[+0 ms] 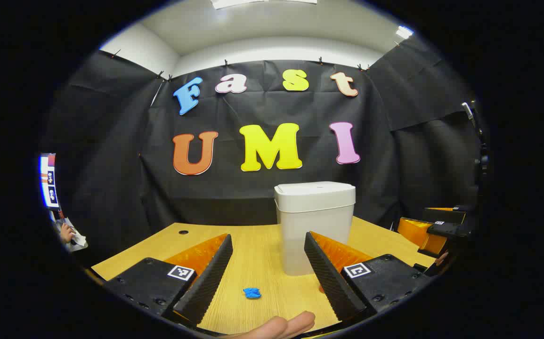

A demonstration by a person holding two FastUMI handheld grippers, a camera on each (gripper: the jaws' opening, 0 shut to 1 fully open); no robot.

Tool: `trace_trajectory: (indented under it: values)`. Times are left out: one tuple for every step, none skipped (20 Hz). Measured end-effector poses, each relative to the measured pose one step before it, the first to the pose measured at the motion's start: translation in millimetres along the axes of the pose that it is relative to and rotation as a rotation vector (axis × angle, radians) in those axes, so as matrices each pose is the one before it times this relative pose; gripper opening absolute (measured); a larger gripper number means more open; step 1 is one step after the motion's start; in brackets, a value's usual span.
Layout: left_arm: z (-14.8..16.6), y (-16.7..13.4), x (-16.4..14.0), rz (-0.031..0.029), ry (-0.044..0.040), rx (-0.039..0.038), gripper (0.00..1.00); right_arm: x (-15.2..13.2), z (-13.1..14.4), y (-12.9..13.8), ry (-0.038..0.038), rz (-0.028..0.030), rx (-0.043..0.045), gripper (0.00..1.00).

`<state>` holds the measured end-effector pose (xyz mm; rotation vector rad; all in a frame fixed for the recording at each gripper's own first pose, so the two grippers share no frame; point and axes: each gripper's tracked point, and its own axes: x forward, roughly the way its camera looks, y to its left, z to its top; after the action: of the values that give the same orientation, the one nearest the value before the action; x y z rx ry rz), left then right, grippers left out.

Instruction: Press the lid of the desktop garbage bin to open it, pick up the crumpled paper on the desktop and throw it into the bin, then pick up the pop can on the desktop and drop it into the bin, and finally close the garbage bin lid.

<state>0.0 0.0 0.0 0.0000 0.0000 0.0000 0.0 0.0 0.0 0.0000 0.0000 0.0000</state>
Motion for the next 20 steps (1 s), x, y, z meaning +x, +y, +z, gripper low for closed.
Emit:
trace_trajectory:
  values:
    - [-4.48, 3.50, 1.43, -0.00206, 0.01147, -0.01013, 0.99, -0.93, 1.31, 5.28, -0.00051, 0.00719, 0.00197, 0.96]
    - [-5.55, 4.61, 1.20, -0.00184, 0.01355, -0.00811, 0.99, -0.47, 1.47, 7.74, -0.00553, 0.01027, -0.00311, 0.96]
    - [-3.87, 5.30, 1.92, 0.00661, 0.01375, -0.00456, 0.99, -0.22, 2.12, 4.79, -0.00651, 0.00285, -0.00867, 0.96]
    - [-1.70, 8.18, 1.11, 0.01579, 0.00674, -0.00420, 0.99, -0.90, 0.11, 4.23, -0.00200, 0.00216, -0.00875, 0.96]
    - [0.21, 6.34, 0.94, 0.01497, 0.00007, -0.00685, 0.99, -0.90, 0.31, 5.88, -0.00129, 0.00922, -0.00734, 0.96]
    - [-0.90, 3.78, 1.60, 0.00912, 0.00150, -0.00674, 0.99, -1.22, -0.80, 6.53, -0.00048, 0.01246, -0.00529, 0.96]
    - [-2.05, 1.28, 1.83, -0.00052, 0.00549, -0.00420, 0.99, -0.79, 0.39, 4.81, -0.00266, 0.01142, -0.00531, 0.96]
    - [-2.44, -0.57, 0.70, -0.00408, 0.00482, -0.00161, 0.99, -0.67, -0.88, 3.09, -0.00180, 0.00747, -0.00743, 0.94]
    - [-0.40, 0.72, 1.43, -0.00215, 0.00239, 0.00114, 0.99, 0.03, -0.45, 2.16, 0.00356, 0.00332, -0.00534, 0.93]
    - [-1.80, 2.71, 0.46, 0.00262, 0.00206, 0.00248, 0.99, -0.97, -3.28, 1.73, 0.00564, 0.00562, -0.00172, 0.94]
    - [-0.01, 2.57, -0.32, 0.00658, -0.00003, 0.00382, 0.99, -1.74, -0.63, 2.35, 0.00348, 0.00989, 0.00064, 0.96]
    - [1.05, 2.39, -0.96, 0.00567, -0.00309, 0.00350, 0.99, -0.60, -1.12, 1.52, 0.00070, 0.00534, -0.00195, 0.96]
    - [0.91, 1.39, 1.00, 0.00210, -0.00171, 0.00144, 0.94, -1.05, -1.02, -0.92, 0.00149, 0.00095, -0.00464, 0.96]
    - [-0.42, 1.85, 0.38, 0.00137, -0.00025, -0.00099, 0.99, -0.43, -1.73, -0.94, 0.00113, -0.00019, -0.00197, 0.96]
    - [-0.21, -0.07, 0.42, -0.00297, 0.00125, -0.00188, 0.99, -0.68, -1.01, -1.00, 0.00080, 0.00015, 0.00178, 0.96]
    - [0.00, -0.61, 0.37, -0.00473, 0.00127, -0.00103, 0.99, 0.31, -1.49, -1.86, 0.00154, -0.00113, 0.00289, 0.96]
    - [-0.98, 1.15, 0.48, 0.00040, 0.00228, -0.00081, 0.99, 0.44, -1.02, -2.27, 0.00325, -0.00462, 0.00383, 0.96]
    - [-0.32, 0.90, -0.23, 0.00261, 0.00350, 0.00070, 0.99, 0.58, -1.76, -3.53, 0.00248, -0.00454, 0.00520, 0.96]
    - [-1.84, 0.53, 1.25, 0.00110, 0.00409, -0.00021, 0.99, -0.15, 0.06, -1.94, -0.00004, -0.00451, 0.00574, 0.96]
    - [-1.01, -1.19, 0.44, -0.00308, 0.00356, 0.00173, 0.99, 0.34, -0.79, -1.74, -0.00081, -0.00350, 0.00620, 0.96]
